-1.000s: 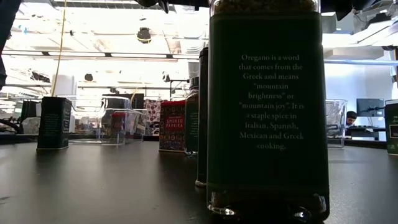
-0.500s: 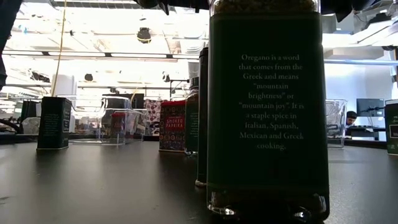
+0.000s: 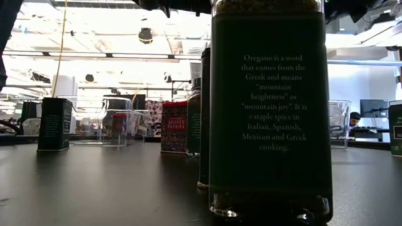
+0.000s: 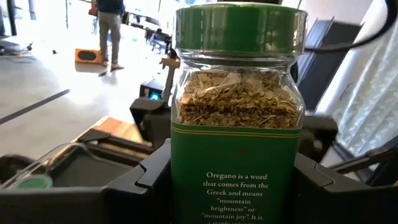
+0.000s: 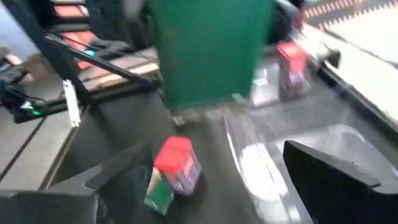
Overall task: Sort spices by type
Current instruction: Put the green seasoning bottle into the right transparent bin
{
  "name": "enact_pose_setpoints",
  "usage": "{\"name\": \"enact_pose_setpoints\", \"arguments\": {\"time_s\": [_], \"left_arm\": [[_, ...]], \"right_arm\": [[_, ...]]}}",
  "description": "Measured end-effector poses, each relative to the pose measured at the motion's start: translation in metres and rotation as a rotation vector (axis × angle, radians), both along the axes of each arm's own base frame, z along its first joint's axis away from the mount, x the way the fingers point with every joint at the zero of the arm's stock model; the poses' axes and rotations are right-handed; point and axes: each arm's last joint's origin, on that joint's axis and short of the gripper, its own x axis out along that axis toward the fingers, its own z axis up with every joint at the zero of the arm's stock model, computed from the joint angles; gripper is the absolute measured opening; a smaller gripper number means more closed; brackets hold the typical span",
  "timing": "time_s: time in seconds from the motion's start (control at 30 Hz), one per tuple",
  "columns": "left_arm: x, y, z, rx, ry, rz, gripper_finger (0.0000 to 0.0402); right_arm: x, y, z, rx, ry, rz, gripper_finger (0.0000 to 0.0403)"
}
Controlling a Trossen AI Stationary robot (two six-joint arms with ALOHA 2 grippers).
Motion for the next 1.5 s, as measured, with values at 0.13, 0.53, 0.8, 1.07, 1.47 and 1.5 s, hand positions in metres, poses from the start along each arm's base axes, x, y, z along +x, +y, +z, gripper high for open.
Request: {"name": "enact_pose_setpoints", "arguments": {"time_s": [0.13, 0.53, 0.8, 1.07, 1.47, 1.5], "left_arm": [[0.0, 0.001, -0.008, 0.048, 0.091, 0.002, 0.0193], [-0.005, 0.002, -0.031, 0.166, 0.349, -0.001, 0.0193], [-0.005, 0.004, -0.033, 0.168, 0.365, 0.002, 0.0193], [-0.006, 0.004, -0.033, 0.167, 0.367, 0.004, 0.0193], [-0.006, 0.004, -0.033, 0.171, 0.366, 0.004, 0.0193], [-0.006, 0.004, -0.033, 0.175, 0.367, 0.003, 0.0193]], "right_arm": [[-0.014, -0.006, 0.002, 0.069, 0.022, -0.072, 0.0387], [-0.028, -0.02, 0.034, -0.065, -0.046, -0.135, 0.0386], [0.011, -0.017, 0.084, -0.282, 0.144, 0.075, 0.0386], [0.055, -0.022, 0.107, -0.402, 0.359, 0.236, 0.0385], [0.089, -0.029, 0.081, -0.341, 0.553, 0.321, 0.0385], [0.09, -0.029, 0.08, -0.341, 0.554, 0.324, 0.0386]]}}
